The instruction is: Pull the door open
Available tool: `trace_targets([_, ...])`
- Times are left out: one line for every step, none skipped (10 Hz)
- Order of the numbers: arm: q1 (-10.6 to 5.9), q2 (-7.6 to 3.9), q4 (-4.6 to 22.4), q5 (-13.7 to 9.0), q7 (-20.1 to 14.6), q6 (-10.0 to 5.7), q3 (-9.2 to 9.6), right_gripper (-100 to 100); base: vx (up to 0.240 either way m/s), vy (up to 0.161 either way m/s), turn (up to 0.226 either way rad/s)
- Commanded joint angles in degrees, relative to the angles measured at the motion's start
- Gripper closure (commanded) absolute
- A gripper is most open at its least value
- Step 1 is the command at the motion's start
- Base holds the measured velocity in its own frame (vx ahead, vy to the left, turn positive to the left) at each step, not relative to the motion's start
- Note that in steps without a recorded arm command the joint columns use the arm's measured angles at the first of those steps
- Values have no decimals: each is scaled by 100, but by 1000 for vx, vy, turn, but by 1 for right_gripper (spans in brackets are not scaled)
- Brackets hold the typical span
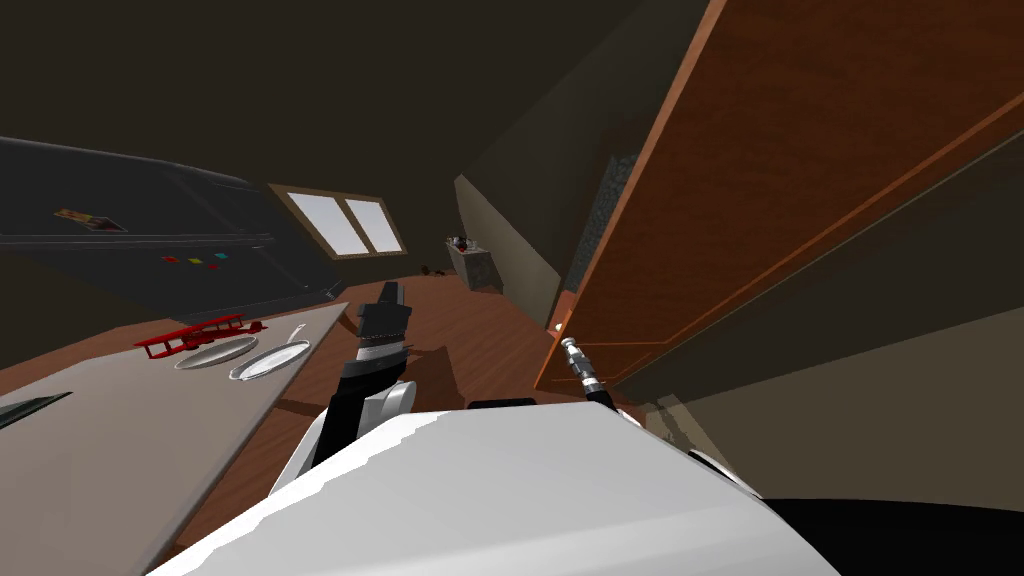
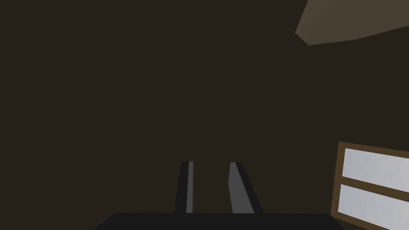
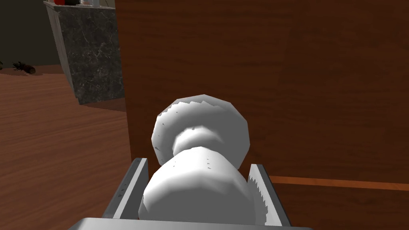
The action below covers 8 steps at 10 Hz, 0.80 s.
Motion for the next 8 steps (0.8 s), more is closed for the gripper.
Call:
trace_targets([102, -60, 21, 52, -55, -185, 83, 100, -32, -5, -23])
trace_targets([166, -98, 34, 85, -89, -302, 135, 100, -24, -9, -33])
trace_targets([241, -143, 50, 124, -129, -440, 196, 100, -14, -9, -43])
trace_targets([326, -193, 68, 168, -174, -595, 265, 100, -11, -9, -38])
trace_targets([417, -247, 87, 215, -223, -763, 340, 100, -9, -18, -36])
trace_targets([513, -304, 107, 264, -274, -940, 418, 100, -11, -20, -51])
trace_targets([612, -363, 128, 315, -327, -1121, 498, 100, -21, -23, -39])
trace_targets([711, -421, 148, 365, -379, -1255, 579, 100, -23, -33, -41])
